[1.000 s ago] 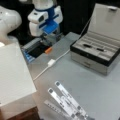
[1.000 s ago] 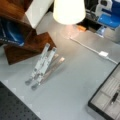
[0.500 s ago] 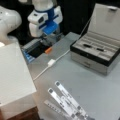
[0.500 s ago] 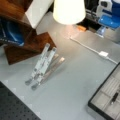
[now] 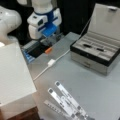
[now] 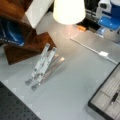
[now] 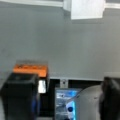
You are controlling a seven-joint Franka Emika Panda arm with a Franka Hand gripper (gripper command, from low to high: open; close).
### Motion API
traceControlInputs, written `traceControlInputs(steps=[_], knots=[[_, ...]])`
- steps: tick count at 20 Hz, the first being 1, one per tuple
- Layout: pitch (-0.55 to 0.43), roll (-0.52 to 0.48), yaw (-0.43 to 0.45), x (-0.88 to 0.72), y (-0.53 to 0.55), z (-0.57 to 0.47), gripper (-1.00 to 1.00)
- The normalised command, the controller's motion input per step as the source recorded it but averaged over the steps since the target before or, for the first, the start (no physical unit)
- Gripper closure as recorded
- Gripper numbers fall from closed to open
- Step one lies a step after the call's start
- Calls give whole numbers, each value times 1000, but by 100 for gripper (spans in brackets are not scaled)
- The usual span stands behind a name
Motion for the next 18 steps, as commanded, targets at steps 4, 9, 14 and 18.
traceControlInputs(steps=[4,9,14,18], knots=[[-178,141,35,-424,94,-284,100],[-225,116,34,-437,109,-342,100],[-270,77,23,-374,62,-382,100],[-284,51,-2,-279,37,-438,100]])
